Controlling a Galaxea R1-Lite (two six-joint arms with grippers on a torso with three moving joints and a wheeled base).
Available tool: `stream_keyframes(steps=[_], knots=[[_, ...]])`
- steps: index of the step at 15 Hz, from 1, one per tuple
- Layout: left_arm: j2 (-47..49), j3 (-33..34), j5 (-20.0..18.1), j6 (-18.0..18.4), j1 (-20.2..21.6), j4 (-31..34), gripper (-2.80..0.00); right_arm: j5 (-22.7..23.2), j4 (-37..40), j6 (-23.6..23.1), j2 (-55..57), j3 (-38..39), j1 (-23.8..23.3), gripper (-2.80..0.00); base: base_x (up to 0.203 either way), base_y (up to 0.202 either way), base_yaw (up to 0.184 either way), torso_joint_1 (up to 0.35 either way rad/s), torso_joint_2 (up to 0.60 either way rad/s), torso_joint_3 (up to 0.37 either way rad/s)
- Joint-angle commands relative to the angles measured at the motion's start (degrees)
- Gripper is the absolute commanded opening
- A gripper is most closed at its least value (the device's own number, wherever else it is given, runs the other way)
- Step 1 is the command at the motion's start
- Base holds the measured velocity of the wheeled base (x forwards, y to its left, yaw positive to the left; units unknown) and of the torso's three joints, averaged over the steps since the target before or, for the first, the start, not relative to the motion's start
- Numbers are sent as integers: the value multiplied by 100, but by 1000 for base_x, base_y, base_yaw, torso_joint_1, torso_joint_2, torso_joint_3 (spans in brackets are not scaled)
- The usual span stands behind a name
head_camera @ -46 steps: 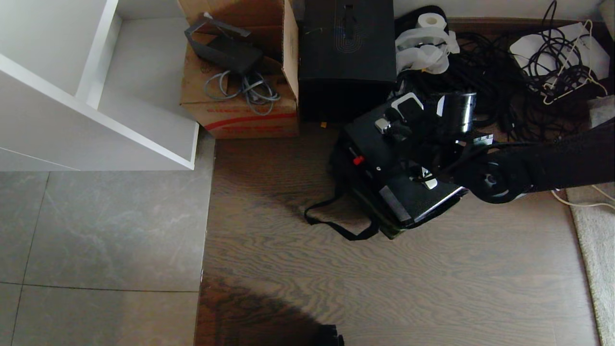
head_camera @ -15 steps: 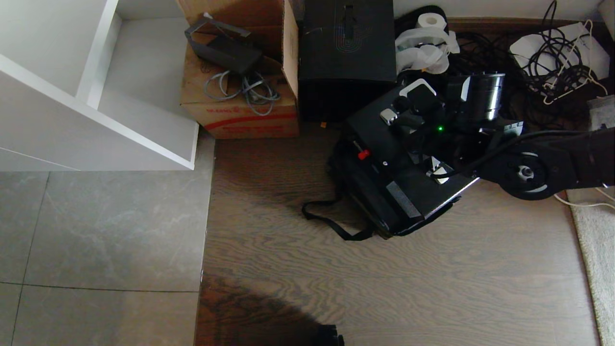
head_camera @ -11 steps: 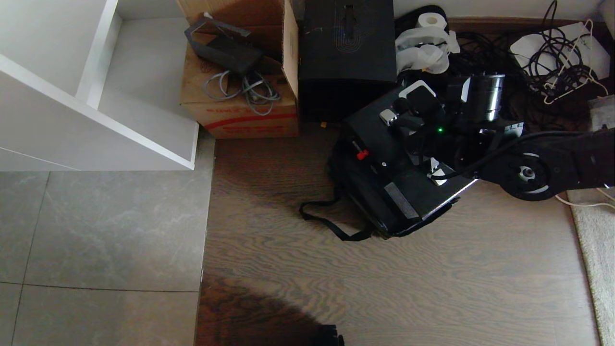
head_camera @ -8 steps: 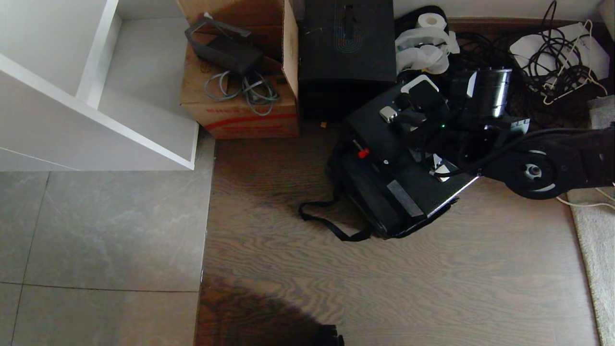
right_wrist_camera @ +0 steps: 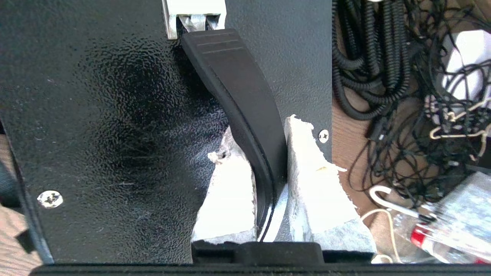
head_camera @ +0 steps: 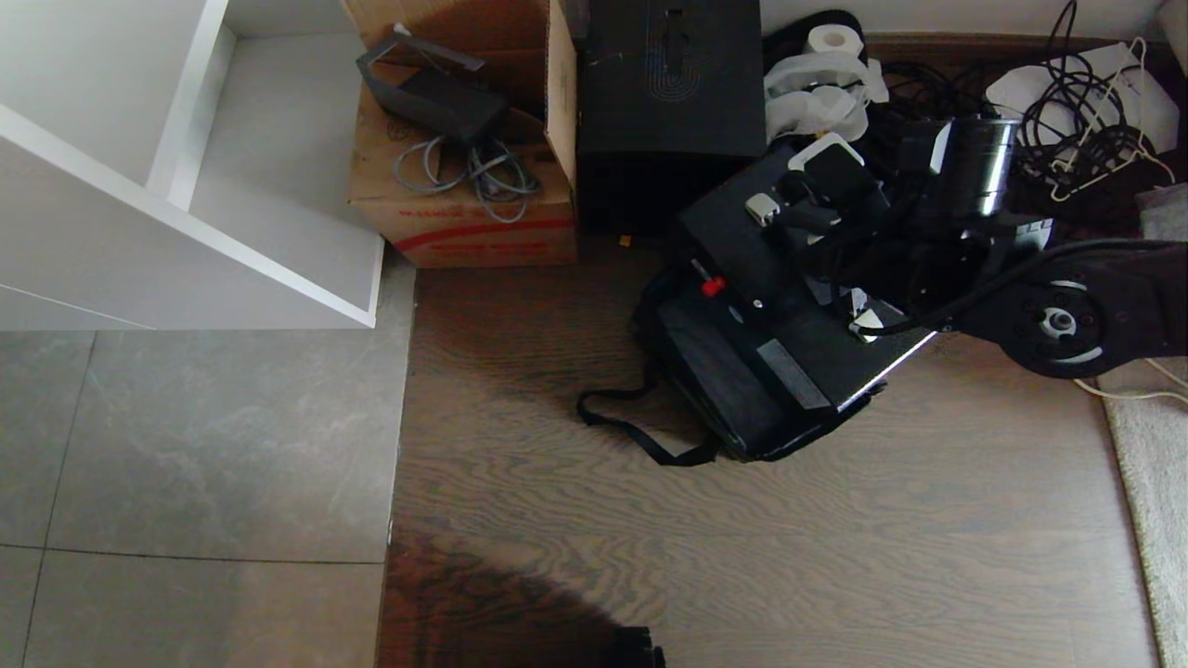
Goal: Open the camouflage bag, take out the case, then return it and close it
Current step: Release the handle
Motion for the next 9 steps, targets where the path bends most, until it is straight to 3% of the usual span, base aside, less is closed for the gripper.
stream_keyframes(steps=[1,9], knots=[[-2,53,4,-8,0,-2,-280,-27,-26,-119,-119,10,-96,-280,0,0,0,0,0,0],[-2,53,4,-8,0,-2,-280,-27,-80,-266,-243,136,-573,-280,0,0,0,0,0,0]])
